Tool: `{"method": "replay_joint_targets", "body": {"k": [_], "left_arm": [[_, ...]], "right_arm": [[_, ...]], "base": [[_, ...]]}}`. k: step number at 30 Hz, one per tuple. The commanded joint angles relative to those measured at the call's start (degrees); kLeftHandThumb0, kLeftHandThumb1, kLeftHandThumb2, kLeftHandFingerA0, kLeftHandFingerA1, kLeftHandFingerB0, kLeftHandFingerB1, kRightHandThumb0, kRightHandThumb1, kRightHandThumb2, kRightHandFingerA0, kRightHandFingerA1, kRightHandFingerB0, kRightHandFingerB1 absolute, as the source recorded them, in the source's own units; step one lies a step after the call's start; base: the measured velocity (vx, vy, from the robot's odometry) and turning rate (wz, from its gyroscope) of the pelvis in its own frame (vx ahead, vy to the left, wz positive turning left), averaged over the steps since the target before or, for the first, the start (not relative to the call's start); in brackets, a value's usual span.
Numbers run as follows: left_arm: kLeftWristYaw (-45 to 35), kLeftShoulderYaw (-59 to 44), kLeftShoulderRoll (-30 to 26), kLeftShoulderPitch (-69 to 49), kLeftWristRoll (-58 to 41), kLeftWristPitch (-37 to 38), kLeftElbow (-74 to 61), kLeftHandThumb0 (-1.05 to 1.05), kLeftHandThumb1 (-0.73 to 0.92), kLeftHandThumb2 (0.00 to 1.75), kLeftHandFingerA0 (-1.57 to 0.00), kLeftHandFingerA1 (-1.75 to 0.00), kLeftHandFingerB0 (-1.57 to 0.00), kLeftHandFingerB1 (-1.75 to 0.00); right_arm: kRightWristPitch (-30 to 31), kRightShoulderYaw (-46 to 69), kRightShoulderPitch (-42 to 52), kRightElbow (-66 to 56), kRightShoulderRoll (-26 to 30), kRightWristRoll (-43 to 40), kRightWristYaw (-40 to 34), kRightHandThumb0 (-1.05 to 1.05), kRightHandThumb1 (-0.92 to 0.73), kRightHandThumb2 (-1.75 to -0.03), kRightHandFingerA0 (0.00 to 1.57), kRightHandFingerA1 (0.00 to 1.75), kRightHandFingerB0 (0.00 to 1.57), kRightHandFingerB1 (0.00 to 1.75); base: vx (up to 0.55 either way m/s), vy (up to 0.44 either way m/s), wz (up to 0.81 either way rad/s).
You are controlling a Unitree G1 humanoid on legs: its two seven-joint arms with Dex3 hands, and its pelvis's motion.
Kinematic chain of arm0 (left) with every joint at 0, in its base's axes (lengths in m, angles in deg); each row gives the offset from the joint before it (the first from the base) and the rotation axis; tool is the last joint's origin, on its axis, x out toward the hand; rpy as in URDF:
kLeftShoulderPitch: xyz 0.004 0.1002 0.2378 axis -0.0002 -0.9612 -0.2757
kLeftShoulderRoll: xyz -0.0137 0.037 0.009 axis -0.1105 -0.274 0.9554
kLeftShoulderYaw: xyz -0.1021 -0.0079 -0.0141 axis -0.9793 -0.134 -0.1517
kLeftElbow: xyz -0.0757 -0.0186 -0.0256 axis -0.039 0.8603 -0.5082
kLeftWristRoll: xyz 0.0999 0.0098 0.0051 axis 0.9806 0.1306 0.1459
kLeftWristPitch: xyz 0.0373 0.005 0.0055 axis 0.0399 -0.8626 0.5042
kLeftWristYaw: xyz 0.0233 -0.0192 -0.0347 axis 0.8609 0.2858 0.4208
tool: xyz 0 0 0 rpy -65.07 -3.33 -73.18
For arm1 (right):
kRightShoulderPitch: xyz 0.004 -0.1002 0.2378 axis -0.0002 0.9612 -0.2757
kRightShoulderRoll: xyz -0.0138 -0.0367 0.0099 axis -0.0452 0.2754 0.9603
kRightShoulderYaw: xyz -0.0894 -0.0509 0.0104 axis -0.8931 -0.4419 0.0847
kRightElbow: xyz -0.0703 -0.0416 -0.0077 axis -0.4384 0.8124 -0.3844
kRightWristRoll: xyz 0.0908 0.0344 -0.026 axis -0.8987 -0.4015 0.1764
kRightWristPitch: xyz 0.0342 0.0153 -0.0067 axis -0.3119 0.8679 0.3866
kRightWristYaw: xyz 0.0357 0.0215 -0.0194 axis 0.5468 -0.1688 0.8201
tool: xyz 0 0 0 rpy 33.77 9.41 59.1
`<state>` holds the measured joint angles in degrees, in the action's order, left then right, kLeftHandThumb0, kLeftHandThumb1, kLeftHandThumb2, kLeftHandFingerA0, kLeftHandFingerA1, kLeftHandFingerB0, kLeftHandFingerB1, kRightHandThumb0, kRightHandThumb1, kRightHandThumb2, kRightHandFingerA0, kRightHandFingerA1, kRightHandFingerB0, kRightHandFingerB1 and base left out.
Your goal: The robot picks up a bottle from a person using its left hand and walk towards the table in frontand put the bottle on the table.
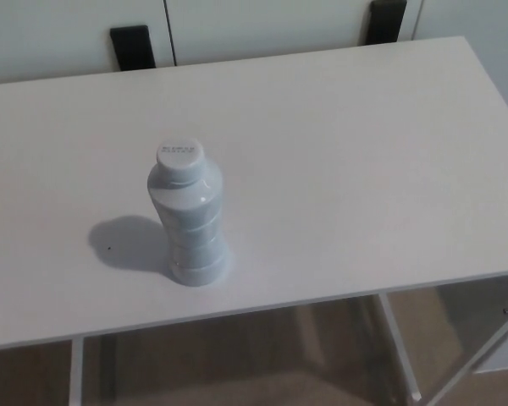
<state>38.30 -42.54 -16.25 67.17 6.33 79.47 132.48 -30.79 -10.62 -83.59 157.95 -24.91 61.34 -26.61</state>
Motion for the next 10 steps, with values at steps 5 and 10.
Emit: {"method": "replay_joint_targets", "body": {"k": [5,10], "left_arm": [[17.21,10.86,-4.58,13.50,13.24,-2.67,24.53,-0.32,0.79,0.64,-0.47,-0.40,-0.32,-0.35],[17.65,11.59,-4.27,14.61,11.78,-0.69,27.61,-0.38,0.76,0.63,-0.44,-0.39,-0.31,-0.33]], "right_arm": [[-0.16,2.00,0.08,0.76,0.01,-1.96,-0.40,-0.25,-0.67,-0.60,0.59,0.47,0.45,0.39],[-0.34,2.22,0.02,0.63,0.16,-1.62,-0.05,-0.25,-0.69,-0.61,0.58,0.46,0.45,0.39]], "base": [[0.00,0.000,0.00],[0.00,0.000,0.00]]}}
